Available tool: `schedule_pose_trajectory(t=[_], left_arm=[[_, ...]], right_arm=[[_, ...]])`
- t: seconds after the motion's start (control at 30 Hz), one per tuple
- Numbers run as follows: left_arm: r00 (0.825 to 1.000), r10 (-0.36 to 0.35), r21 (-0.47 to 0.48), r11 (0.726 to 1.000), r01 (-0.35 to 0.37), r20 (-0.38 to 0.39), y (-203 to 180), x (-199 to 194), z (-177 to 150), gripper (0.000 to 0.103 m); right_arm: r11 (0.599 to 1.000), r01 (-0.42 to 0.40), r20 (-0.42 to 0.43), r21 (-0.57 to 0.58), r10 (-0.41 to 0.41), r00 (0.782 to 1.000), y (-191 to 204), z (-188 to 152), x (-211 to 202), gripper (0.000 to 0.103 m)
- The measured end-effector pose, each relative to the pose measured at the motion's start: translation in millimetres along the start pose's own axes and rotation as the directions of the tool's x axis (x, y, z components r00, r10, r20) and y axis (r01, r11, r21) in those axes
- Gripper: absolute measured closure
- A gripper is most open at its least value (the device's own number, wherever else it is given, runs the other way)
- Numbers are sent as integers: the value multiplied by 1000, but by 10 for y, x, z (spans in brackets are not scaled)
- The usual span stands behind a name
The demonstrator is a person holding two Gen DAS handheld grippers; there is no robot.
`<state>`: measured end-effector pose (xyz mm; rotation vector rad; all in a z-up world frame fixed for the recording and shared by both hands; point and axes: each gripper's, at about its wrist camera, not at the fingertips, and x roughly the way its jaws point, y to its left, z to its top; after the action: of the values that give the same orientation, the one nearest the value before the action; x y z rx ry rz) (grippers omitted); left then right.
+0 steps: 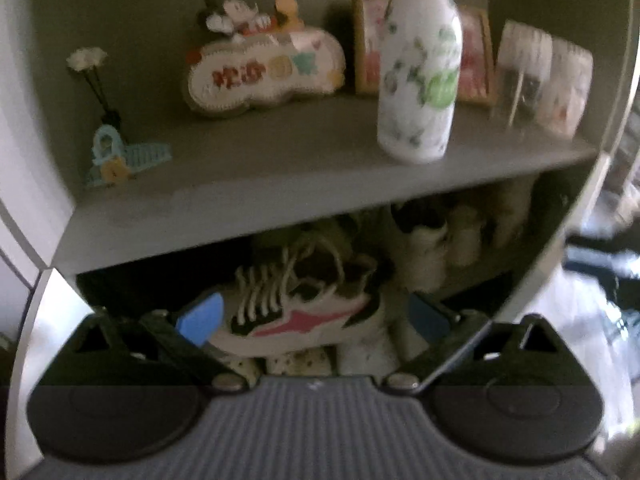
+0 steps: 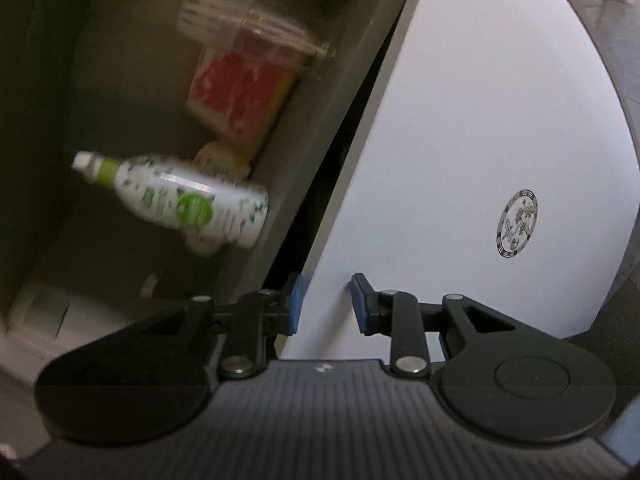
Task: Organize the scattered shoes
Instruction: 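Push a white cabinet door toward closed with the right tool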
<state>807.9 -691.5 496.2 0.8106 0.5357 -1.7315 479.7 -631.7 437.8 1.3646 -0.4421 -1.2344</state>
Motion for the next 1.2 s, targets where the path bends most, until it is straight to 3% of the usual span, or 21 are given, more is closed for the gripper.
schedule_pose_trajectory(t=[0.17,0.23,0.4,0.63,0.8,0.9,1.07,1.13,1.2], left_arm=[[995,-70,-98,993,64,-65,262,107,-11,3],[995,-77,-120,990,70,-58,313,113,8,3],[1000,5,-124,992,-5,0,316,69,7,3],[995,93,-301,949,-95,-21,216,88,-99,3],[981,184,-437,878,-195,-69,-61,-20,-263,3],[957,272,-487,825,-287,-103,-392,-199,-366,3],[909,393,-555,728,-402,-143,-1086,-556,-644,3],[894,408,-594,678,-433,-186,-1340,-697,-764,3],[888,405,-632,635,-445,-217,-1571,-853,-898,3]], right_arm=[[998,48,52,35,-50,997,121,1,214,72],[997,63,51,35,-65,997,148,29,254,72],[996,83,14,-28,-83,996,180,132,345,72],[984,44,-72,-175,-57,996,199,283,443,71],[929,-2,-183,-369,-71,981,160,456,364,72],[891,-59,-250,-449,-62,966,56,619,243,72],[783,-179,-345,-595,-48,937,-133,739,-80,72],[723,-235,-389,-650,-51,920,-249,718,-278,72],[699,-260,-421,-666,-65,905,-332,685,-436,72]])
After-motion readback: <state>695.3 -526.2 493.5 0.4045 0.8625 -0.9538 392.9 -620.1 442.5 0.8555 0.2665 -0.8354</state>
